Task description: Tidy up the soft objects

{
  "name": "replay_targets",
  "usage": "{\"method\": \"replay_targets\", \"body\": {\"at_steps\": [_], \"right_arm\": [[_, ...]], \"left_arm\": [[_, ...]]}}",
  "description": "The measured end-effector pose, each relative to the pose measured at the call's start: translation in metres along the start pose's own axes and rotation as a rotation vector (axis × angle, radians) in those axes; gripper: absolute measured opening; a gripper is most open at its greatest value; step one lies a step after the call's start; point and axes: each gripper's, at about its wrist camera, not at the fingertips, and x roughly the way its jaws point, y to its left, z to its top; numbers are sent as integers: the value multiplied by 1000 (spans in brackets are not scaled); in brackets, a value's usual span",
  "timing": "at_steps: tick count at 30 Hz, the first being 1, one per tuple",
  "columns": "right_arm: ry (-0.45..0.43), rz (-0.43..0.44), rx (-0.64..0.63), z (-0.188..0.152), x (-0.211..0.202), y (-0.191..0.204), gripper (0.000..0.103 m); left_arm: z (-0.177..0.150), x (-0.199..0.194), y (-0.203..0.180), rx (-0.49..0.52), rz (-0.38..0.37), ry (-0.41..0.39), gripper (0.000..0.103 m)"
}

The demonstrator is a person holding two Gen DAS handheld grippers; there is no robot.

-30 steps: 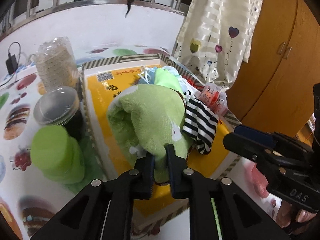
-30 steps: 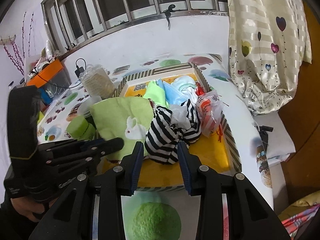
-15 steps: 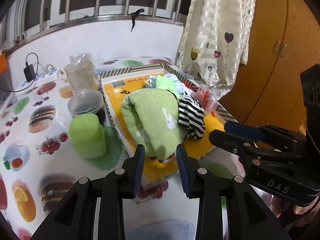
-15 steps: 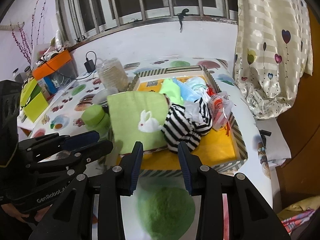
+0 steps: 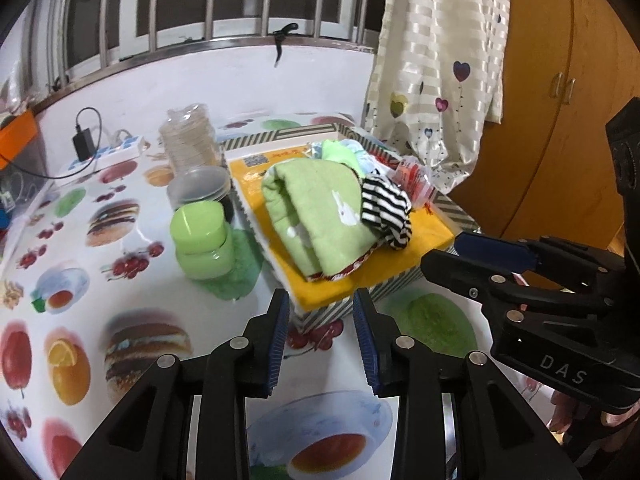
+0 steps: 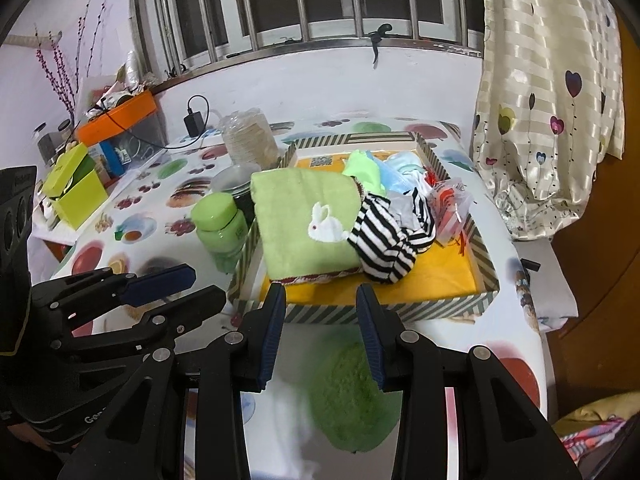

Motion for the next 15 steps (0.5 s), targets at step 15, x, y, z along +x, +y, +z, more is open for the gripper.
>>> {"method": "replay_targets", "body": {"at_steps": [15], "right_arm": [[10,8,-26,-11,-3,18,38]], "left_arm": [[-14,-3,6,-16,55,25,32]]}}
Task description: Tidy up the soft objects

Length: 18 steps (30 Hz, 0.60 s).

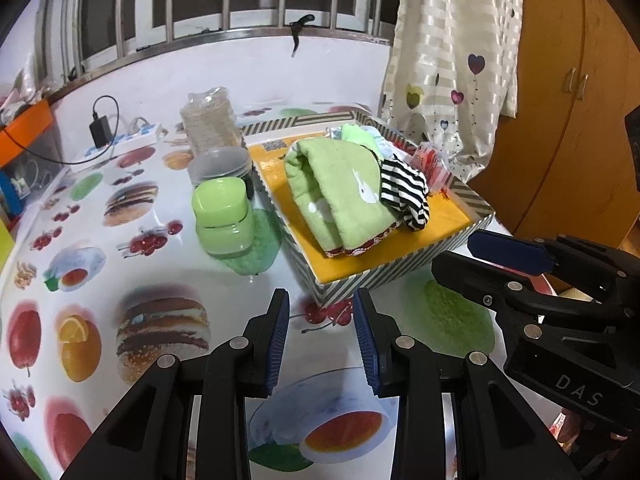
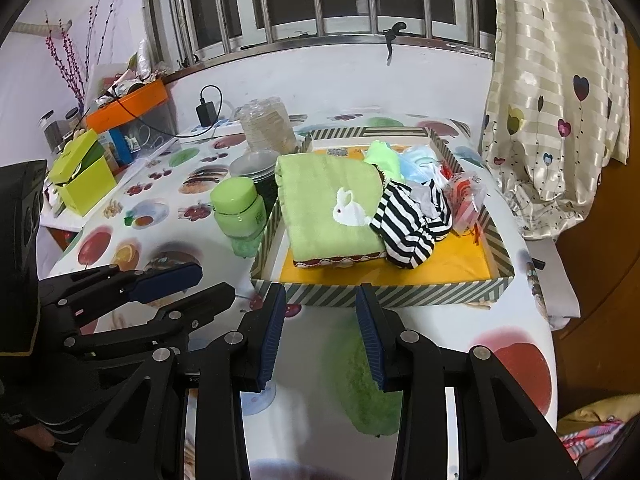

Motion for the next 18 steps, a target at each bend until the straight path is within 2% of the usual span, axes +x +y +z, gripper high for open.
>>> {"method": "replay_targets", "body": {"at_steps": [18], "right_arm": [[17,1,12,-3,6,-6,38]], "left_arm": [[-1,13,-6,-1,-5,28,32]]}}
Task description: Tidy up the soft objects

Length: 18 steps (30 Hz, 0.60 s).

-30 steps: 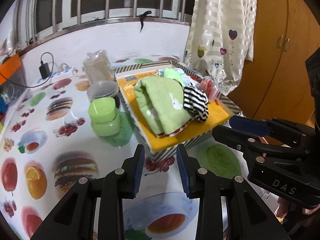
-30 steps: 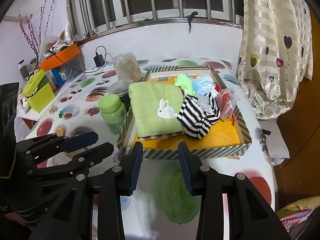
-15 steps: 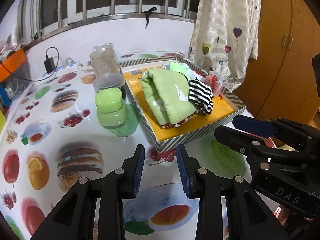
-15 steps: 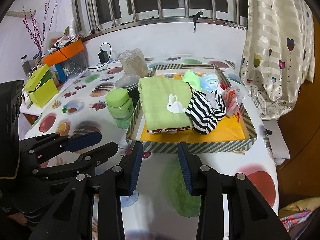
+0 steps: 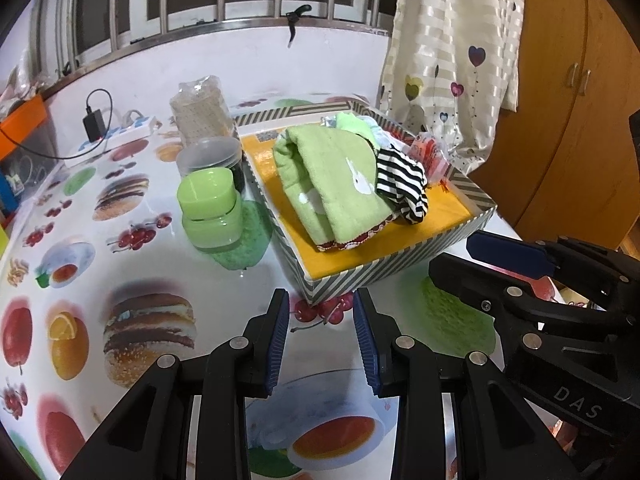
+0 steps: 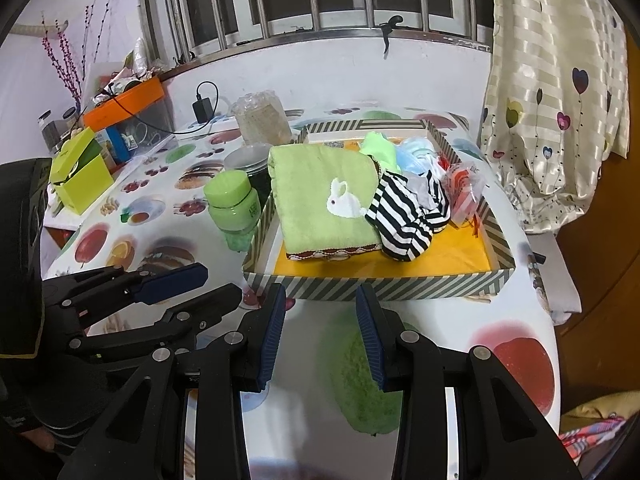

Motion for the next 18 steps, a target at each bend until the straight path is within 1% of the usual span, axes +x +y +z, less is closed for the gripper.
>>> {"method": "replay_targets", "body": {"at_steps": [3,18], "right_arm": [[3,2,2,-1,2,-1,38],[13,14,6,-4,7,-4,38]], "left_arm": [[0,3,-1,5,15,6,32],[1,9,-1,-11,18,20,32]]}}
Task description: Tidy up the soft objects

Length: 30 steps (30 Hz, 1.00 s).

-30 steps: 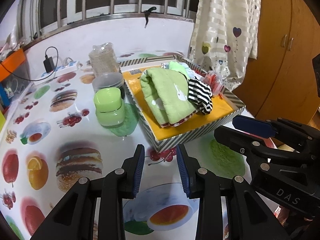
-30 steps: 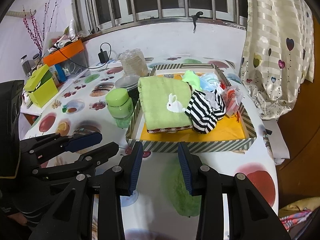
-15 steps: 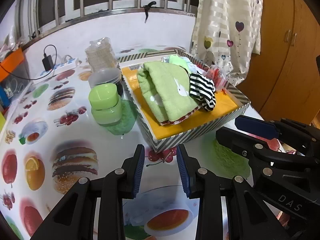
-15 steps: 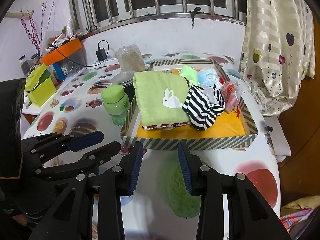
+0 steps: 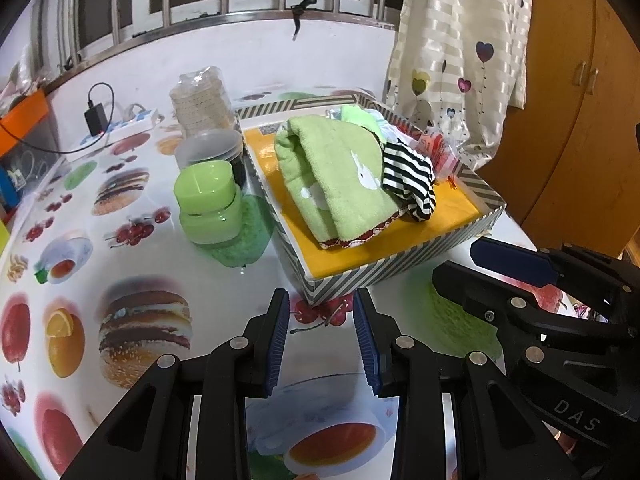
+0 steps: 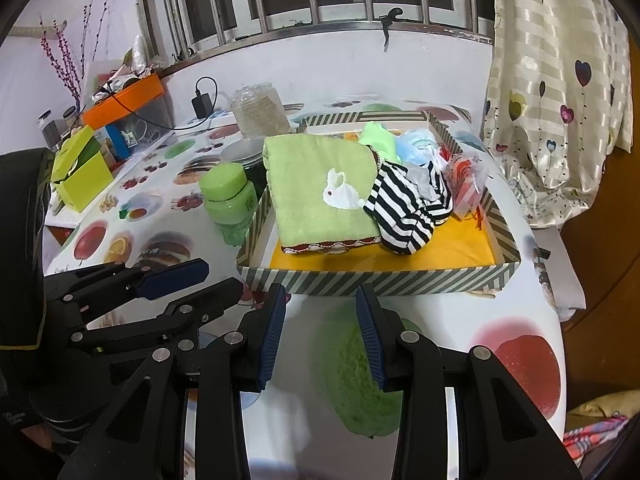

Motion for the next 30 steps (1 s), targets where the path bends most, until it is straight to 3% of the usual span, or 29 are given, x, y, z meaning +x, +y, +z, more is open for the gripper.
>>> {"method": "replay_targets", "body": {"at_steps": [30], "right_arm": [[4,5,-1,-1,4,0,38]], "left_arm": [[1,3,2,-4,7,7,32]]}}
